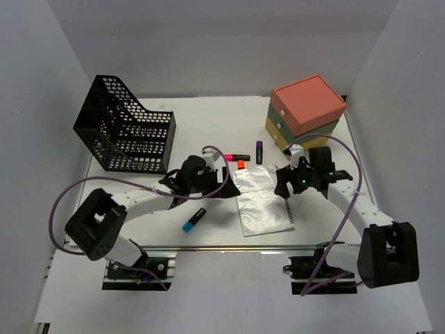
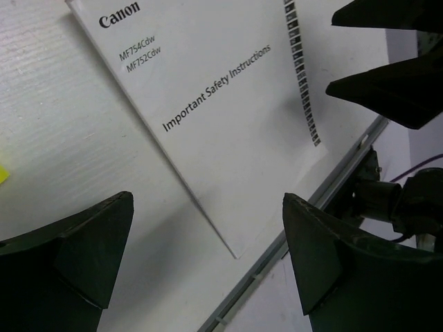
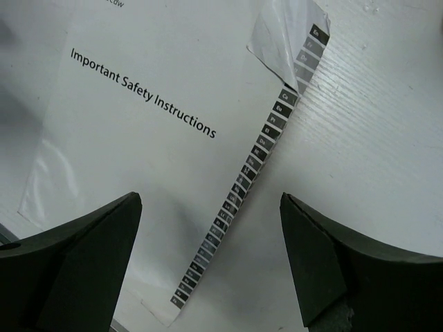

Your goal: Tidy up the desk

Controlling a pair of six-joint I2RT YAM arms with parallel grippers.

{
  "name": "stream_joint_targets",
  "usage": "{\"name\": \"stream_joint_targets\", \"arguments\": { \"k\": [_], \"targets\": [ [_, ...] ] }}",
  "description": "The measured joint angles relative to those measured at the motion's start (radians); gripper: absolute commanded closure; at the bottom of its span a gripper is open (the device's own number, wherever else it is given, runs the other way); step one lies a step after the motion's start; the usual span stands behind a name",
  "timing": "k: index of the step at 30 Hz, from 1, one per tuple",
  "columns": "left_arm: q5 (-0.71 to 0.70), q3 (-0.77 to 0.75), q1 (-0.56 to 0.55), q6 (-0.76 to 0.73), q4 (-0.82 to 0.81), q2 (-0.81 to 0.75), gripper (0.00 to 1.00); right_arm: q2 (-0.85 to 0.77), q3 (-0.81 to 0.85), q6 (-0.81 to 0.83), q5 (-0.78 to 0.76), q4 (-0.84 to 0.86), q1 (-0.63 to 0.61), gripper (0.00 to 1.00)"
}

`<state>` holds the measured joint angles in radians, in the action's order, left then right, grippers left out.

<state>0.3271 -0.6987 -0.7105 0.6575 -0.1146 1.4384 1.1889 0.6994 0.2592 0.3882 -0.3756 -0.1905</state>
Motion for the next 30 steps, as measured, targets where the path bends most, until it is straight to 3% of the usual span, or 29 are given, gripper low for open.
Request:
{"name": "stream_joint_targets", "arguments": {
  "k": [12, 20, 26, 30],
  "targets": [
    [-0.100, -0.011, -0.064, 0.016, -0.049, 0.172, 0.02, 0.125, -0.040, -0.043, 0.008, 0.130, 0.000, 0.16],
    [-0.123, -0.036, -0.082, 0.025, -0.084, 0.217, 0.02, 0.222, -0.041, -0.066, -0.007, 0.161, 0.000, 0.25],
    [-0.133, -0.036, -0.085, 0.032, -0.092, 0.221, 0.02, 0.259, -0.029, -0.067, 0.009, 0.169, 0.000, 0.48],
    [-0.134, -0.037, -0.085, 0.035, -0.097, 0.224, 0.02, 0.266, -0.025, -0.063, 0.022, 0.170, 0.001, 0.77]
  ]
}}
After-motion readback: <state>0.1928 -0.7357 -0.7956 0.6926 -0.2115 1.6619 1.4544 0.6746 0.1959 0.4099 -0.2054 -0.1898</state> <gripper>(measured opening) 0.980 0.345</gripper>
